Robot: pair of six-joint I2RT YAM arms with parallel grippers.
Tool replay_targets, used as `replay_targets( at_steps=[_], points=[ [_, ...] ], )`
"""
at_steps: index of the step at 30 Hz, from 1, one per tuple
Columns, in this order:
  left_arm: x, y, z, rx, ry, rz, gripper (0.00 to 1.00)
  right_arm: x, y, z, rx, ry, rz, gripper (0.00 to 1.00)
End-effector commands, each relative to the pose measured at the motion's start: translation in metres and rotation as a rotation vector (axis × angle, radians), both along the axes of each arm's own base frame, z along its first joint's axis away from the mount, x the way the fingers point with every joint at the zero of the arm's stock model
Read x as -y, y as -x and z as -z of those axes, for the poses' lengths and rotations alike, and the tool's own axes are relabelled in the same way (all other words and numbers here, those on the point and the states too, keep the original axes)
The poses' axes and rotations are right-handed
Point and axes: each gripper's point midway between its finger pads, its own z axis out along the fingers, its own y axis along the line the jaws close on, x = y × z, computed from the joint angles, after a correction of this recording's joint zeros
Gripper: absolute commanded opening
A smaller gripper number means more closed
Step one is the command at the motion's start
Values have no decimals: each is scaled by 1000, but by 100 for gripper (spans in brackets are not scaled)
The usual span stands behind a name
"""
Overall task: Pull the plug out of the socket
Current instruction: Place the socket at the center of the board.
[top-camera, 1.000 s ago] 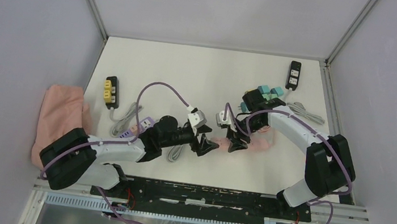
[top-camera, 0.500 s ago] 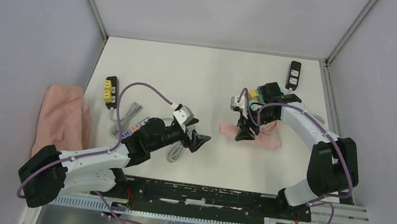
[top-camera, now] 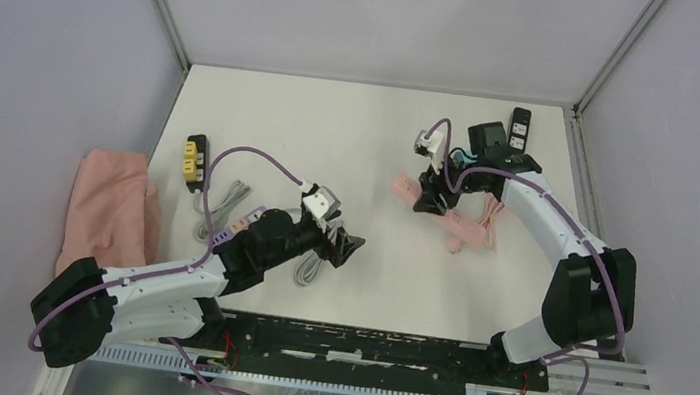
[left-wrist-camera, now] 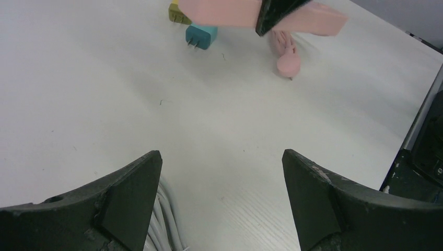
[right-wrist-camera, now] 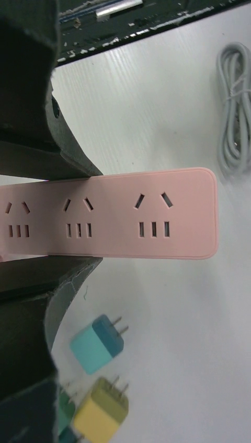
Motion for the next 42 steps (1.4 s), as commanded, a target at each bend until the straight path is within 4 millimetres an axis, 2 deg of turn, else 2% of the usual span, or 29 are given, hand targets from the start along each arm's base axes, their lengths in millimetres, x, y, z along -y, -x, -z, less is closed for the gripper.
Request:
replay_targets(
  at_steps=[1, 10, 15, 20, 28, 34, 39, 42],
  points=[
    [-6, -6, -6, 33, 0, -37, 91, -4, -56, -48, 151, -10, 112, 1],
    [-14, -8, -1, 33, -7, -68, 92, -3, -145, -71, 238, 94, 216, 1],
    [-15, -9, 4, 28, -16, -76, 92, -5, -187, -61, 251, 118, 299, 1],
    [-15, -12, 9, 23, -25, -83, 93, -6, -223, -39, 254, 140, 385, 3],
    [-15, -17, 13, 14, -33, -95, 93, -8, -256, 2, 225, 175, 501, 9],
    [-13, -20, 13, 2, -29, -93, 93, -13, -270, 26, 198, 192, 564, 12],
    [-12, -20, 14, -17, -22, -91, 93, -17, -280, 51, 183, 219, 615, 30],
    [-12, -19, 13, -26, -17, -93, 93, -20, -288, 57, 178, 200, 643, 33]
  ],
)
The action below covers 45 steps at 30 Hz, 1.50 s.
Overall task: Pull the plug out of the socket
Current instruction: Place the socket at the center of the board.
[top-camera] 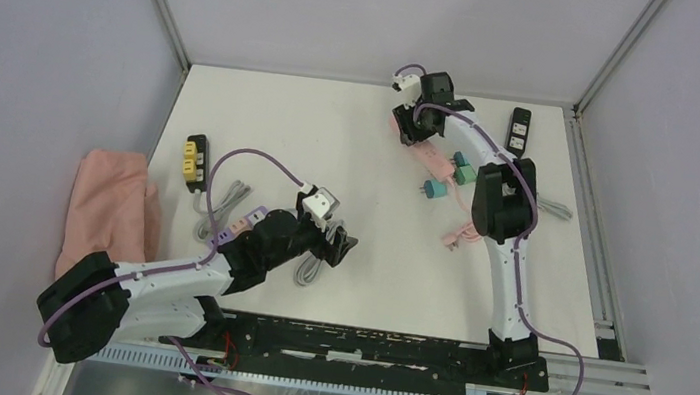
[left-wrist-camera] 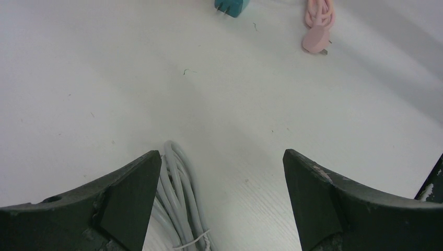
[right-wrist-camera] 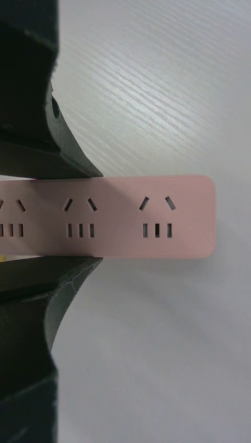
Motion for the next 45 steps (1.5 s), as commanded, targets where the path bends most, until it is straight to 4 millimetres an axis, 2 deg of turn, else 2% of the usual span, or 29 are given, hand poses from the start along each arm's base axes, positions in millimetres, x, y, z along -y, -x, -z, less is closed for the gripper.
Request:
replay_targets(
  at_steps=[1, 4, 6, 11, 16, 19, 24, 29, 31, 36, 39, 43, 44, 45],
  points=[
    [5, -7, -24, 29, 66, -10, 93, -8, -36, -26, 124, -48, 77, 33],
    [3, -6, -26, 20, 73, -17, 93, -17, -44, -35, 151, -87, 83, 27],
    [1, -6, -27, 16, 73, -24, 93, -32, -45, -46, 164, -130, 68, 21],
    [-1, -8, -28, 4, 85, -40, 93, -75, -43, -60, 206, -181, 41, 22],
    [2, -10, -27, -34, 94, -45, 93, -90, -58, -51, 322, -88, 126, 35],
    [2, -10, -26, -55, 97, -48, 93, -94, -59, -25, 300, -73, 141, 40],
    [1, -10, -24, -82, 114, -63, 93, -91, -54, -7, 252, -68, 131, 56],
    [2, -11, -24, -120, 139, -76, 93, -88, -41, -18, 186, -107, 79, 79],
    [1, -10, -24, -136, 149, -82, 93, -83, -36, -49, 200, -133, 60, 86],
    [-1, -6, -25, -180, 193, -100, 95, -61, -7, -110, 210, -192, 21, 94],
    [-3, -4, -25, -210, 230, -117, 100, -49, 24, -138, 195, -223, -35, 98],
    [-5, -2, -27, -240, 243, -119, 99, -38, 75, -156, 141, -275, -141, 99],
    [-6, -2, -27, -251, 238, -123, 99, -34, 91, -166, 137, -293, -171, 99],
    [-7, -2, -27, -261, 232, -129, 99, -32, 105, -160, 100, -303, -203, 99]
  ],
)
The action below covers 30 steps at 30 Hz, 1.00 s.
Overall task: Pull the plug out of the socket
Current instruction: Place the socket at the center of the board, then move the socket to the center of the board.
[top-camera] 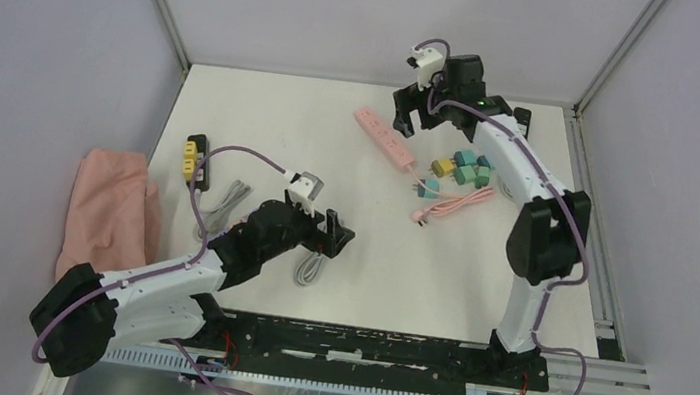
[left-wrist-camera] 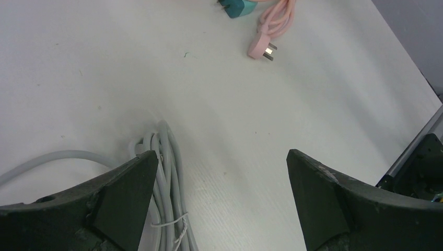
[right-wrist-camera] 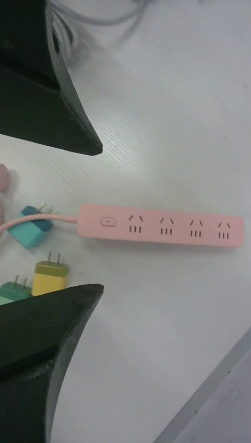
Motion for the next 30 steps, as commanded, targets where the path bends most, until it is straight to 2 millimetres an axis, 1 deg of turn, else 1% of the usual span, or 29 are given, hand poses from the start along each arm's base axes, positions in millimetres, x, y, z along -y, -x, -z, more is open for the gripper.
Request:
replay_targets(
  at_steps=[1, 5, 8, 9, 12, 13, 15, 17, 20, 22, 25, 26, 28, 30],
  points=[
    [2, -1, -19, -50, 58, -18, 99, 1, 68, -45, -3, -98, -206, 99],
    [-4, 1, -15, -122, 24, -51, 99, 19, 126, -53, -46, -118, -321, 99],
    [-7, 4, -10, -202, 12, -82, 99, 38, 165, -51, -82, -139, -365, 100],
    [-7, 6, -8, -231, 5, -90, 99, 44, 176, -48, -87, -145, -368, 100],
    [-7, 8, -1, -291, -5, -109, 99, 67, 192, -44, -48, -188, -332, 100],
    [-7, 8, 2, -306, -8, -119, 99, 72, 198, -40, -41, -215, -327, 100],
    [-11, 6, 11, -329, -28, -152, 99, 83, 197, -46, -18, -260, -298, 100],
    [-17, 0, 22, -349, -62, -210, 99, 88, 196, -49, -18, -318, -279, 100],
    [-30, -6, 39, -399, -138, -311, 100, 91, 196, -46, -29, -361, -263, 100],
    [-37, -8, 49, -441, -194, -367, 98, 91, 196, -42, -42, -368, -262, 100],
    [-45, -2, 65, -512, -288, -401, 87, 93, 195, -40, -53, -366, -260, 100],
    [-45, 1, 68, -529, -310, -395, 86, 93, 195, -39, -58, -365, -258, 100],
    [-41, 7, 72, -548, -346, -363, 80, 95, 195, -37, -66, -362, -257, 100],
    [-38, 14, 78, -568, -366, -332, 77, 95, 195, -34, -78, -360, -255, 100]
  ],
)
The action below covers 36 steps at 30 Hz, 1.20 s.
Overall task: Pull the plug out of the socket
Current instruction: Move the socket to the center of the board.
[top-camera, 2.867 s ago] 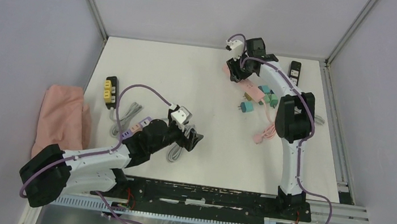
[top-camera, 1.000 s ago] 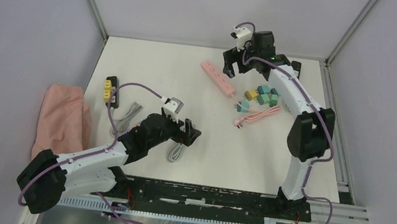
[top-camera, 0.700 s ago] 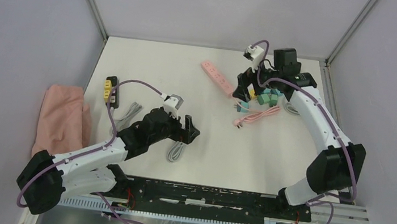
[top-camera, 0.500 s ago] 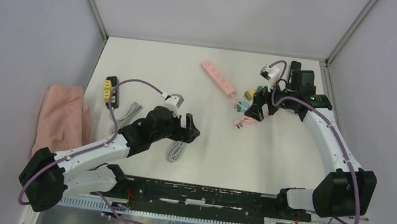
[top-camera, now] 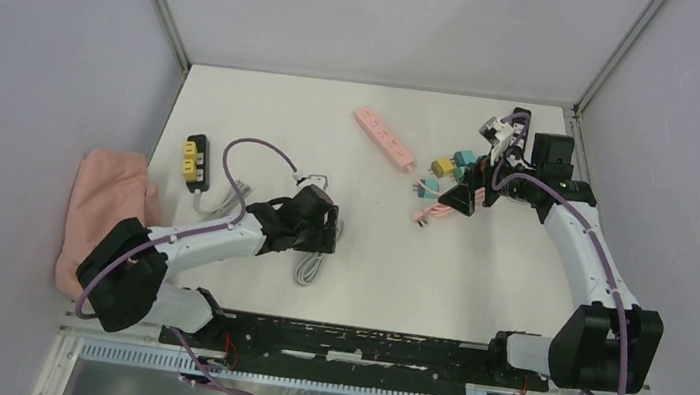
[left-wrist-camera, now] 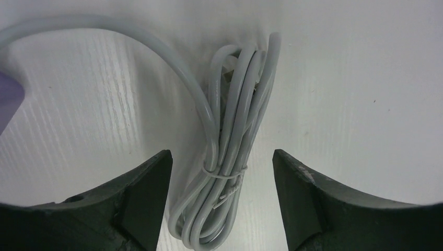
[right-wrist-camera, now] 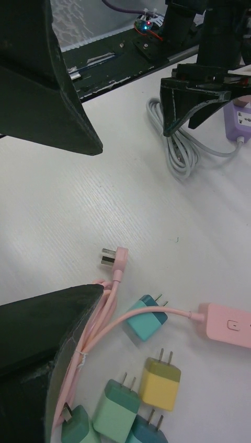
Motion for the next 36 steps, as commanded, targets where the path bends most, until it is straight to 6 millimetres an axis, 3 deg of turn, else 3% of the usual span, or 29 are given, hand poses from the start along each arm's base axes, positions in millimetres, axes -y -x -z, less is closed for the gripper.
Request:
replay_targets(
  at_steps=[1, 7, 10, 13, 16, 22, 26, 30, 36],
  points=[
    [2, 10, 3, -54, -37, -1, 74, -2, -4, -10, 27, -31, -27, 100],
    [7, 21, 20, -118, -69, 56, 55, -2, -4, -7, -1, -34, -36, 100],
    [17, 25, 19, -127, -59, 104, 39, -2, -3, -6, -4, -35, -39, 100],
    [33, 30, 13, -135, -17, 180, 23, -2, -3, -6, -2, -33, -40, 100],
    [61, 37, 1, -129, 87, 284, 15, -2, -2, -5, -5, -31, -45, 100],
    [123, 54, -18, -131, 285, 487, 11, -1, -3, -5, -3, -25, -43, 100],
    [168, 54, -36, -100, 402, 590, 11, 2, -5, -5, 0, -10, -27, 100],
    [215, 53, -54, -78, 491, 676, 11, 19, -19, 0, -5, 41, 79, 100],
    [281, 68, -68, -93, 627, 795, 13, 45, -33, 2, -12, 73, 212, 100]
  ],
)
